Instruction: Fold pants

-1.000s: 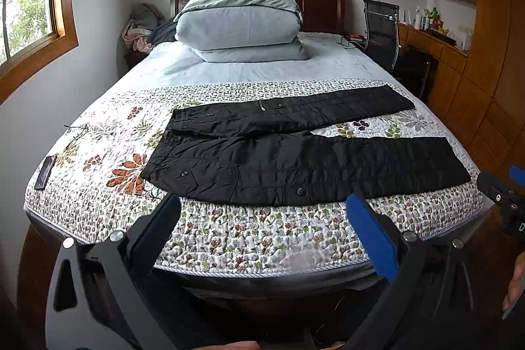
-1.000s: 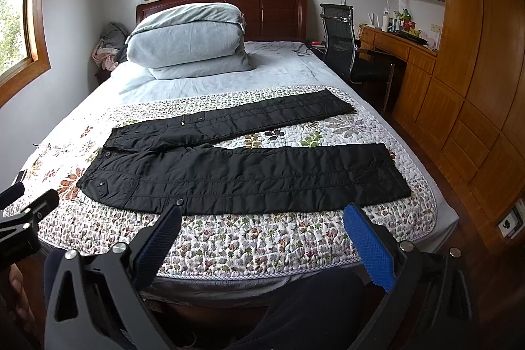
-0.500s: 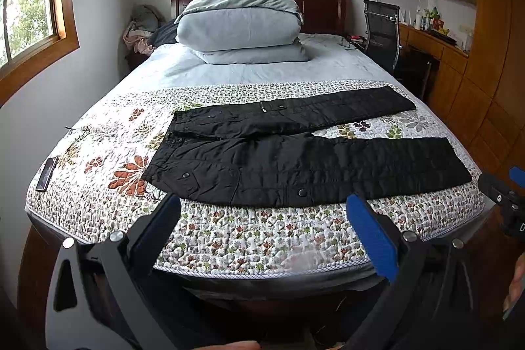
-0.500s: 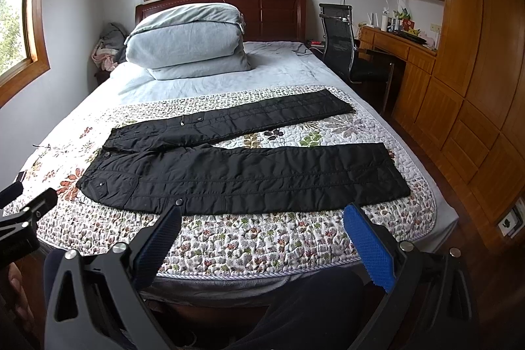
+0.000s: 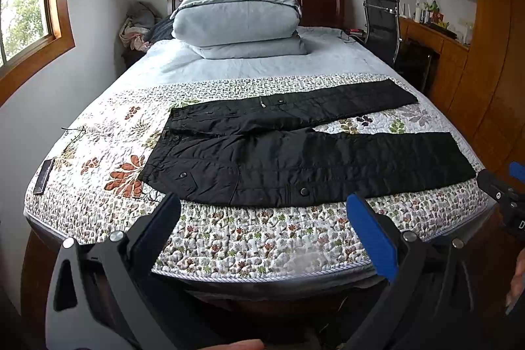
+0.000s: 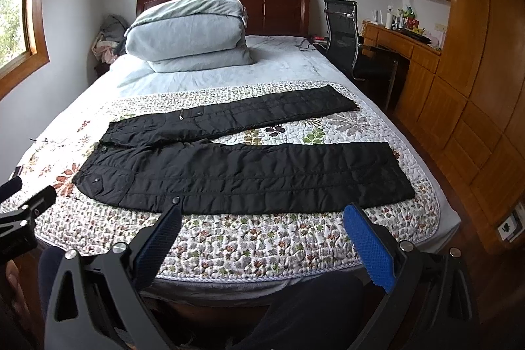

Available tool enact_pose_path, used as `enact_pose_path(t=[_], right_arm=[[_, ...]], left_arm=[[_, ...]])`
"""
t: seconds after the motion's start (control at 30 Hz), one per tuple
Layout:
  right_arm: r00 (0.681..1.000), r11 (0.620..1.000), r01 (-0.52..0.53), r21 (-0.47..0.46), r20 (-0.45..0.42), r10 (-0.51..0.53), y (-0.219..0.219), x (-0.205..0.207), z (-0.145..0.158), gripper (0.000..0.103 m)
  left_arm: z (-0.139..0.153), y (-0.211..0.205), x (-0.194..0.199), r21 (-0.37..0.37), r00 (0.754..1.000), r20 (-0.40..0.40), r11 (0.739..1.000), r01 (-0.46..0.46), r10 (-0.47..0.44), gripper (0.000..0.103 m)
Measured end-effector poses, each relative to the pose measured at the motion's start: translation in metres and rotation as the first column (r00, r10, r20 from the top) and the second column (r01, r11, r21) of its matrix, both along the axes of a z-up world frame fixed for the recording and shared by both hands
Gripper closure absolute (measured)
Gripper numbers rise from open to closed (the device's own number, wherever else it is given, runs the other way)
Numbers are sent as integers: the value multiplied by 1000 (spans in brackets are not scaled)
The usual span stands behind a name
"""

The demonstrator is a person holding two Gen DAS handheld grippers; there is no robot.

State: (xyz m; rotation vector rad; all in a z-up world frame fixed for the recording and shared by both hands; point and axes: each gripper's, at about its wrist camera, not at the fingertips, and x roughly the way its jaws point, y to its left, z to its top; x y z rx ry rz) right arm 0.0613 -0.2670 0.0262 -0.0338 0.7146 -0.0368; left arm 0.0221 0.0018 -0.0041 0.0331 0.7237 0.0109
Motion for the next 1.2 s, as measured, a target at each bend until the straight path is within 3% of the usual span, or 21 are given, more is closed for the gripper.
enact_pose_path(t=[0.2,0.37,0.43,0.57,0.67,0.73,0.87,0.97,1.03,1.2], right_arm=[[998,999,-47,-22,-45,46,-7,41,-8,3],[984,988,-137,67,-106,144,-25,94,-8,3],[969,974,-184,135,-142,203,-39,129,-9,3],[952,963,-193,187,-203,230,-74,213,-18,3],[946,960,-179,216,-232,228,-102,280,-22,3],[941,958,-183,219,-244,235,-120,331,-23,3],[926,977,-161,142,-320,199,-151,437,-36,3],[908,976,-107,190,-381,174,-183,515,-54,3],[895,971,-63,229,-418,157,-204,558,-68,3],[880,969,-13,249,-458,129,-234,635,-100,3]], left_arm=[[-20,11,40,13,998,-57,999,37,-37,3],[-32,48,91,41,996,-83,999,31,-27,2],[-38,77,123,26,993,-115,999,30,-27,2],[-59,170,218,-36,971,-233,997,-71,61,2],[-66,216,276,-12,964,-252,996,-93,87,2],[-74,251,325,-47,955,-284,994,-103,86,2],[-105,309,421,-115,907,-400,975,-192,131,2],[-143,342,480,-247,859,-500,933,-262,109,3],[-164,352,512,-310,848,-523,907,-286,88,3],[-204,352,563,-253,813,-575,926,-282,90,3]])
